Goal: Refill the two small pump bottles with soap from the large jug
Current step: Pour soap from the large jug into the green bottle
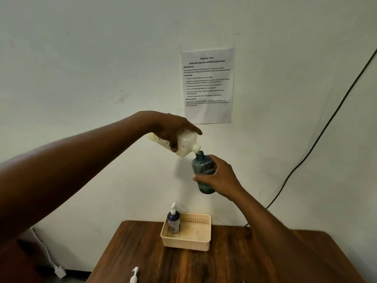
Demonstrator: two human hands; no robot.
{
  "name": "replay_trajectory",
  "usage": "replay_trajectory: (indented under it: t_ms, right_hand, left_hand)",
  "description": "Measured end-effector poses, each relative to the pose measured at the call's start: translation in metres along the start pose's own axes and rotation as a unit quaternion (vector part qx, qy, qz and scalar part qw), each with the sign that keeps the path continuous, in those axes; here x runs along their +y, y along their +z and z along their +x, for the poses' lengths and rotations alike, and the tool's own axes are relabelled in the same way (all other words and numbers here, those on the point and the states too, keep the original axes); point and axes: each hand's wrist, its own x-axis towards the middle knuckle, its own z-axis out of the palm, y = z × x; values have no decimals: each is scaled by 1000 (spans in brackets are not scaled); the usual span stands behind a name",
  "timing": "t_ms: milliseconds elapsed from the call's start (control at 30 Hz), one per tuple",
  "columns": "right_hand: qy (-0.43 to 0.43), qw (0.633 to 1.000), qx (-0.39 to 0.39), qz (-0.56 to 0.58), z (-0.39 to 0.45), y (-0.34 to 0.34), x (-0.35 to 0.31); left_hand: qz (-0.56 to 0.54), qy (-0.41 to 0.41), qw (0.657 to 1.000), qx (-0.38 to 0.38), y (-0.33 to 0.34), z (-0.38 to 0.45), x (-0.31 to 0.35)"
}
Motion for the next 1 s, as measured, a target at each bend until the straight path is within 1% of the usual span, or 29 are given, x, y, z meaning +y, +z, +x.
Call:
replay_trajectory:
  t_ms: [1000]
  right_hand:
    - [2, 1000, 8, -8, -3, -1, -8]
  left_hand:
    - [58, -19, 998, -5, -11, -3, 10]
